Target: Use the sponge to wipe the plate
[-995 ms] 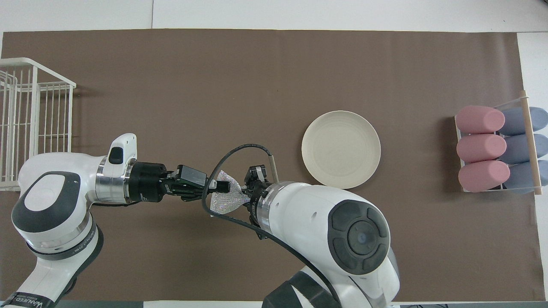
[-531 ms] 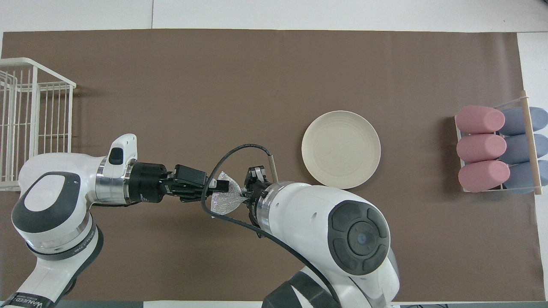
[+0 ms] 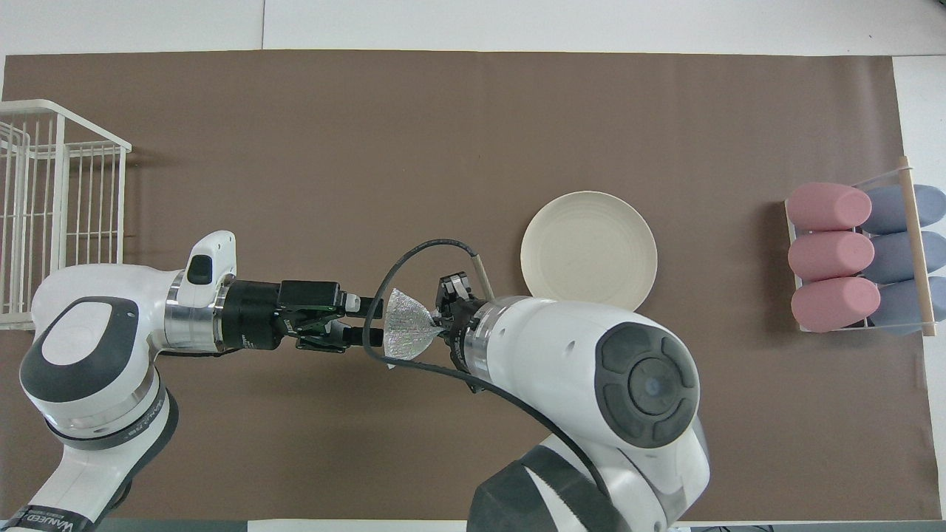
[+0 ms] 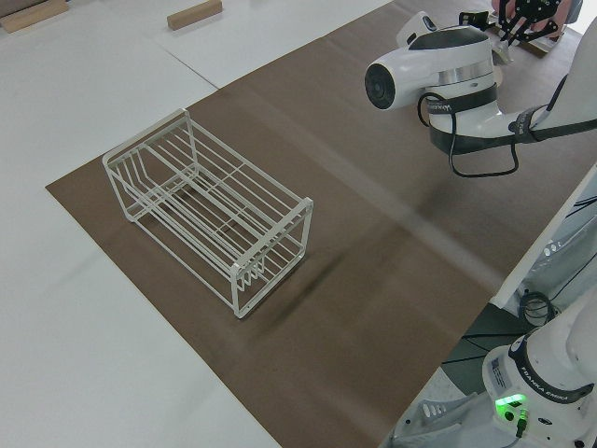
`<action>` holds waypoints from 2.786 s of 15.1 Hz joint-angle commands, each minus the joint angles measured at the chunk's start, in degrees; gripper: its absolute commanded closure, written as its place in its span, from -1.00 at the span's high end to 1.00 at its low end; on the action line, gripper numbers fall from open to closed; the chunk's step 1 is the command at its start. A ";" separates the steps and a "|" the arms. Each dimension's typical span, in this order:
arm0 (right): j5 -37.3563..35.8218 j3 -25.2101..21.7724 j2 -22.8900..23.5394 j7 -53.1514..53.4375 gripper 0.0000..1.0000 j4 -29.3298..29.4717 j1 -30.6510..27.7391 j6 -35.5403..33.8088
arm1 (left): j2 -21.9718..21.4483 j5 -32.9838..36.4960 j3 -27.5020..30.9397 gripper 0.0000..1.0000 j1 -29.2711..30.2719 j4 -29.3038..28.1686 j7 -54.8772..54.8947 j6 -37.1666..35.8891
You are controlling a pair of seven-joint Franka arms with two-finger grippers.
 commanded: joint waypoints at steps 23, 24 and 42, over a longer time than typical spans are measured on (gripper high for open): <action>-5.37 0.31 14.99 -41.32 -1.00 -12.40 -22.47 15.91 | -0.09 38.91 0.72 1.00 9.88 2.52 1.06 9.72; -5.37 0.31 15.08 -43.25 -1.00 -12.40 -23.35 16.17 | -0.09 38.91 0.55 1.00 10.76 2.61 1.06 9.37; -4.32 0.31 15.17 -41.32 -1.00 -13.28 -21.24 17.40 | 0.00 38.91 0.55 1.00 11.21 3.58 0.62 9.28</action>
